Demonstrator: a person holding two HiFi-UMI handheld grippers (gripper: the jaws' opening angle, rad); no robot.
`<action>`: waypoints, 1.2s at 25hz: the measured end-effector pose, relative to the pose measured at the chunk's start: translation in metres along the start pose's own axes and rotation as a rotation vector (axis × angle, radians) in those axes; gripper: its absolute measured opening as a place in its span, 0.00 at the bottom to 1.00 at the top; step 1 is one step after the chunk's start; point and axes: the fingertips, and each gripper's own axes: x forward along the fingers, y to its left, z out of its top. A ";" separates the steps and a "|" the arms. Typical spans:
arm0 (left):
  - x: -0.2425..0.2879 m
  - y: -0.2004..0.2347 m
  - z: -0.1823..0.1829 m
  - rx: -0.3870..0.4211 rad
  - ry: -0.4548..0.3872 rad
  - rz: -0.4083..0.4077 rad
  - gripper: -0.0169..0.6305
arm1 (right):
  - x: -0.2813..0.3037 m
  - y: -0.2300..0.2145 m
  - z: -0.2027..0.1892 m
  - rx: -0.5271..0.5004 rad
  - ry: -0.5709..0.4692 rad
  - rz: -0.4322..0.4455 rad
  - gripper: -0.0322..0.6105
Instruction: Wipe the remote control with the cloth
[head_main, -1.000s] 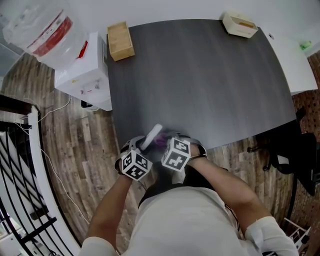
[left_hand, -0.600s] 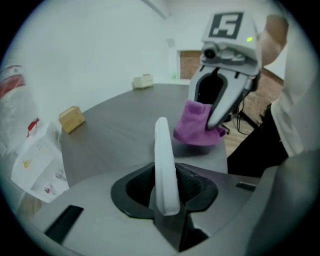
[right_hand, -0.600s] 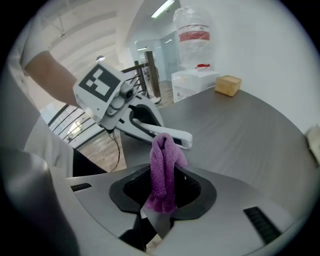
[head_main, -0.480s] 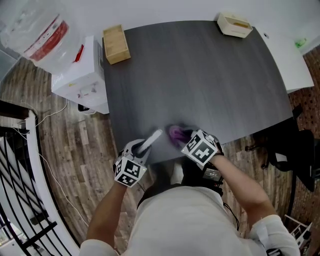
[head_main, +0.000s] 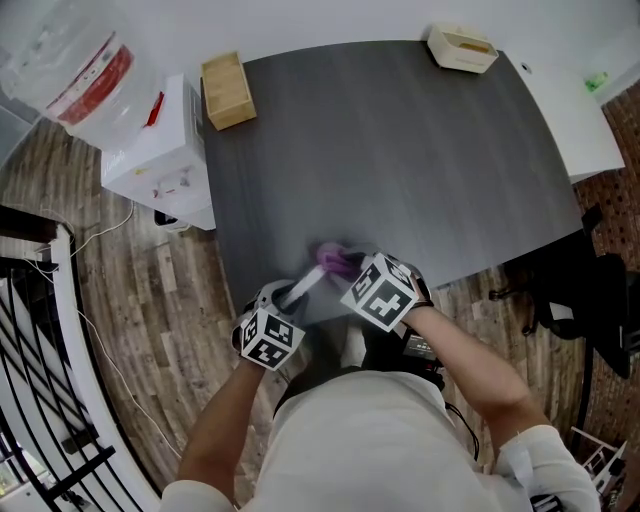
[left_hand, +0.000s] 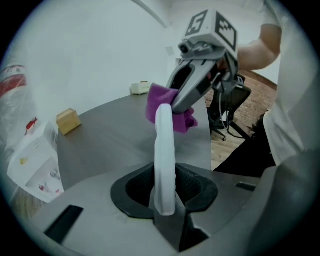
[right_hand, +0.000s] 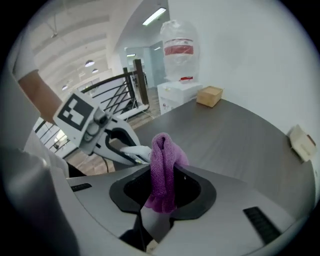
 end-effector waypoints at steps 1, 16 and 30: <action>0.002 0.000 -0.002 -0.030 0.009 -0.008 0.19 | -0.005 0.004 0.007 0.032 -0.038 0.028 0.21; 0.025 -0.002 0.007 -0.096 0.179 -0.034 0.19 | -0.022 -0.020 0.004 -0.086 0.020 -0.169 0.22; 0.030 -0.018 0.014 -0.088 0.290 -0.131 0.19 | -0.019 -0.009 -0.009 -0.458 0.187 -0.298 0.22</action>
